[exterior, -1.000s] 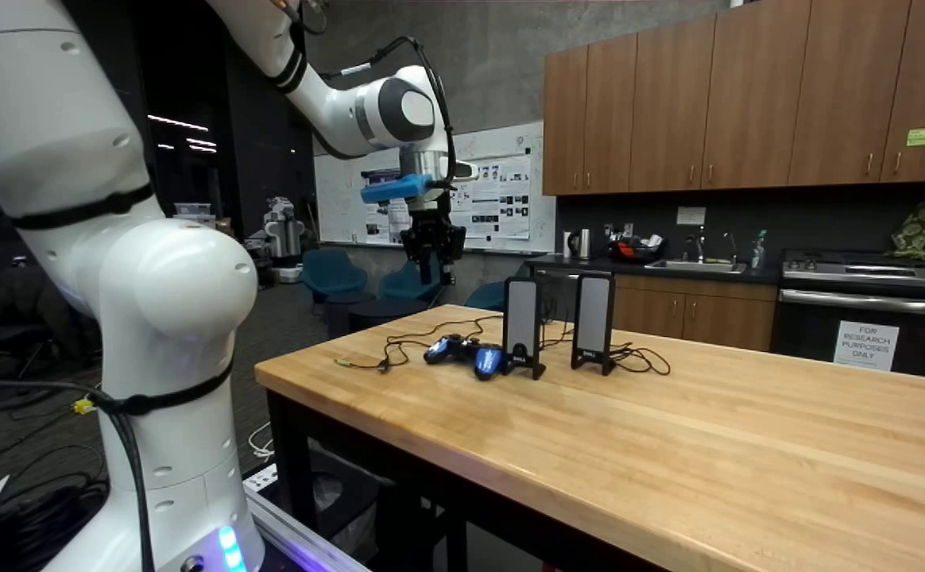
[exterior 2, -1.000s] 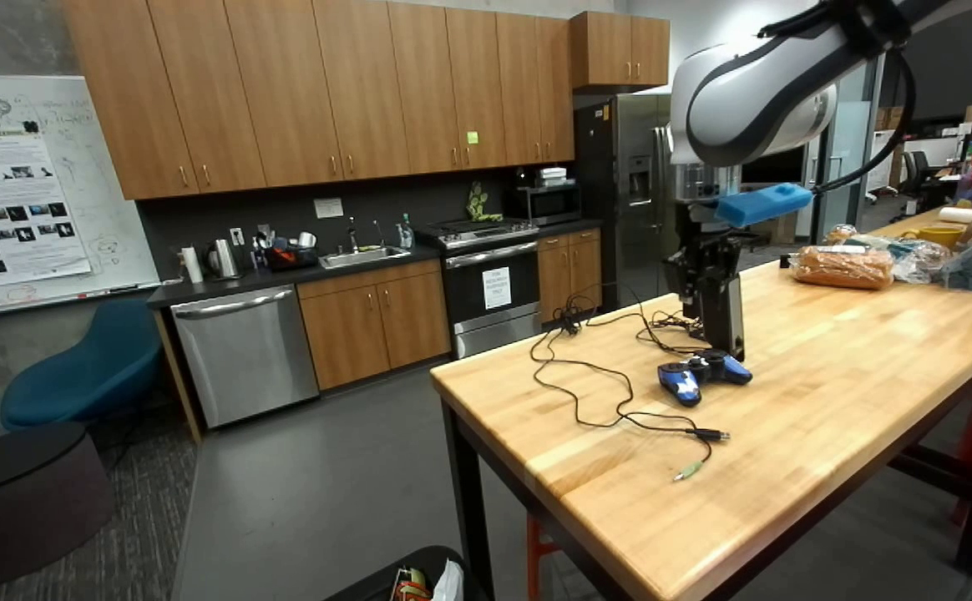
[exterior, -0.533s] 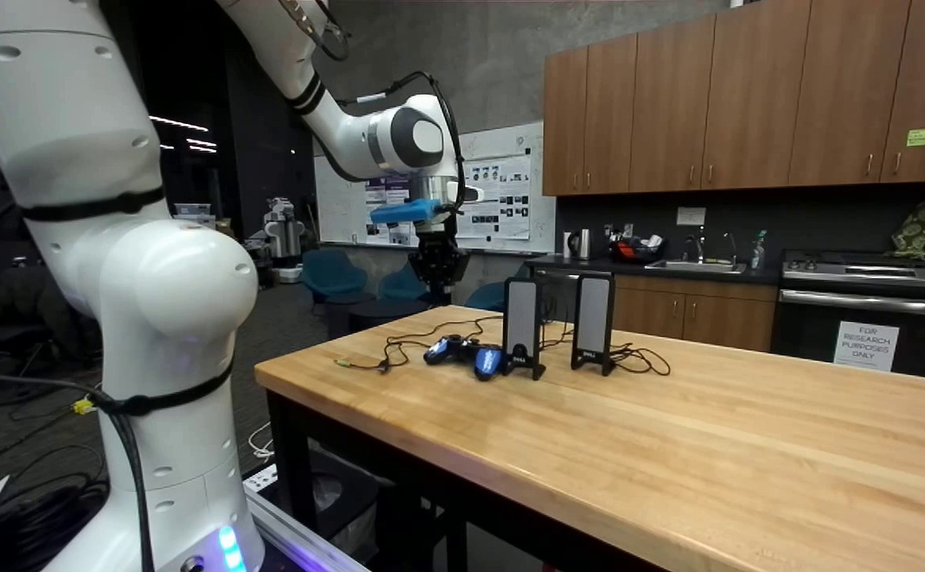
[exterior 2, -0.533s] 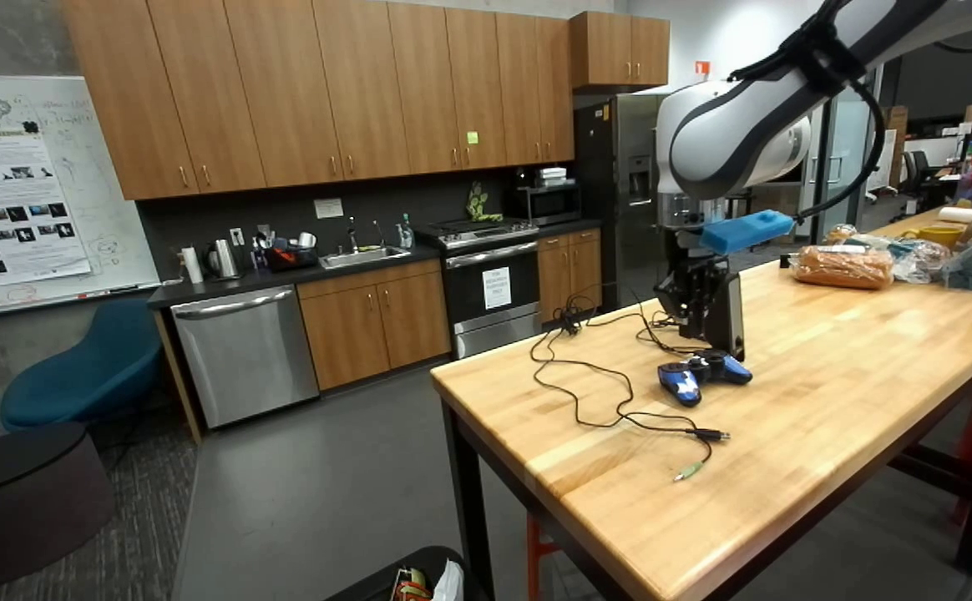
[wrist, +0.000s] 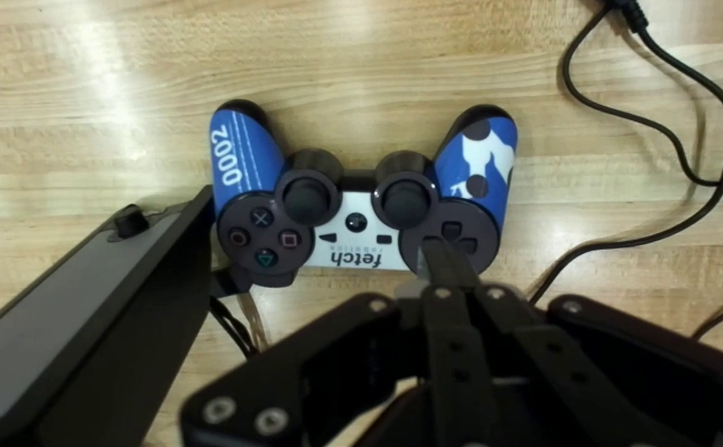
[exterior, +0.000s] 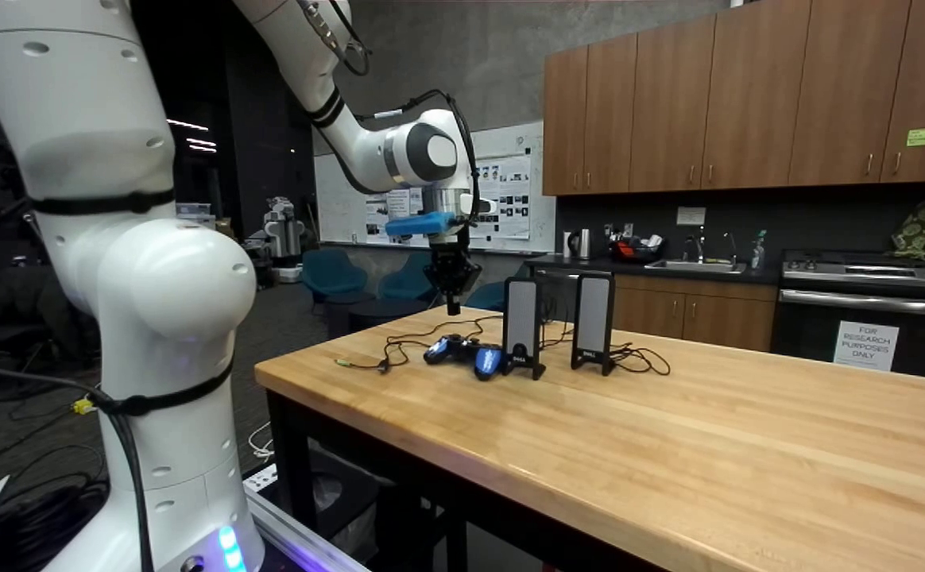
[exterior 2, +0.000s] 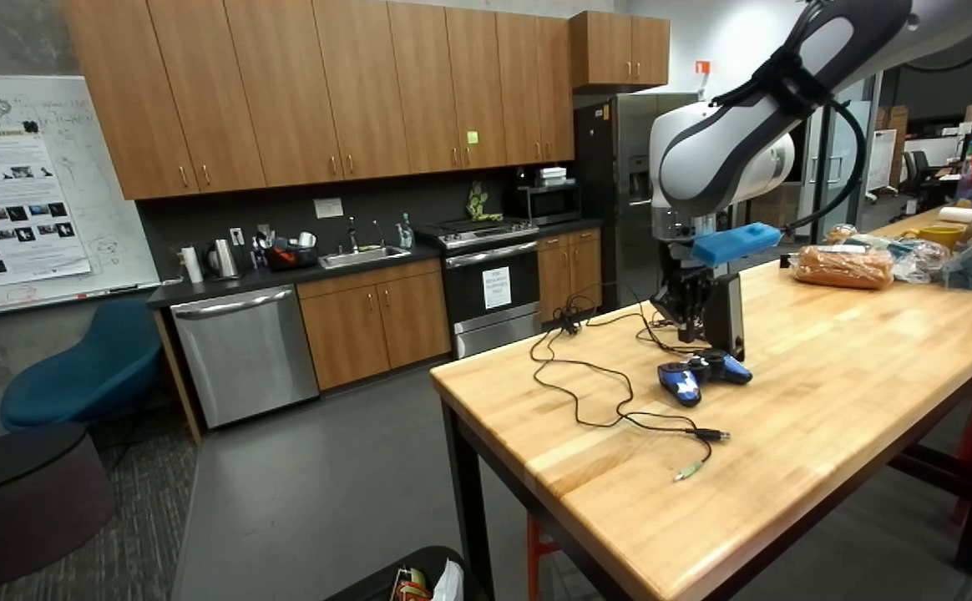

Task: Press a button on the blue game console

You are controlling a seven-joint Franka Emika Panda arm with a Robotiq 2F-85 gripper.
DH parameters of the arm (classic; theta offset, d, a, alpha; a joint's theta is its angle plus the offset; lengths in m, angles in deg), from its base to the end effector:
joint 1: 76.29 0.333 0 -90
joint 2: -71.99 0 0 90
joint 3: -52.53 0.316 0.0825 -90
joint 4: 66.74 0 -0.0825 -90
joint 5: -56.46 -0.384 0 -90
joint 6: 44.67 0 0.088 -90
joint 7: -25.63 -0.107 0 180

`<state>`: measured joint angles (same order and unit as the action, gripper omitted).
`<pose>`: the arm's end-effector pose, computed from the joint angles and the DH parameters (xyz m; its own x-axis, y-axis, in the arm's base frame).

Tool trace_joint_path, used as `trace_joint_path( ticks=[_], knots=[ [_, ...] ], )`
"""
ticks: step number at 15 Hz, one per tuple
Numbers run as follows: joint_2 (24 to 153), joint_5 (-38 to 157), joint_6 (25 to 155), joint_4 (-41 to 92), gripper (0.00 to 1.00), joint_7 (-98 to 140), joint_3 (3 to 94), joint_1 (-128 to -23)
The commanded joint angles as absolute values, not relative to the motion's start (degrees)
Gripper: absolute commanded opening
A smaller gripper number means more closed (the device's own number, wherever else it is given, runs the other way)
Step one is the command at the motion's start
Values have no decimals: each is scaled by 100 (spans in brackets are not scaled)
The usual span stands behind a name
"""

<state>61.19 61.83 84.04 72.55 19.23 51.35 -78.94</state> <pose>0.4610 -0.0335 0.3779 0.9928 -0.1191 0.0096 -0.1195 -0.9905 0.0688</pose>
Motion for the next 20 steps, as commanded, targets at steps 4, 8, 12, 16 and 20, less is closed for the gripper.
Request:
trace_joint_path(
  ticks=[4, 8, 12, 16, 20],
  knots=[
    [6572, 6489, 8446, 7024, 0, 1866, 5065, -8023],
    [6712, 6512, 8403, 6993, 0, 1874, 5023, -8027],
    [6863, 6473, 8381, 6967, 0, 1880, 5000, -8014],
    [6905, 6474, 8385, 7027, 0, 1888, 4978, -8011],
    [6831, 6423, 8439, 6988, 0, 1915, 4963, -8011]
  ],
)
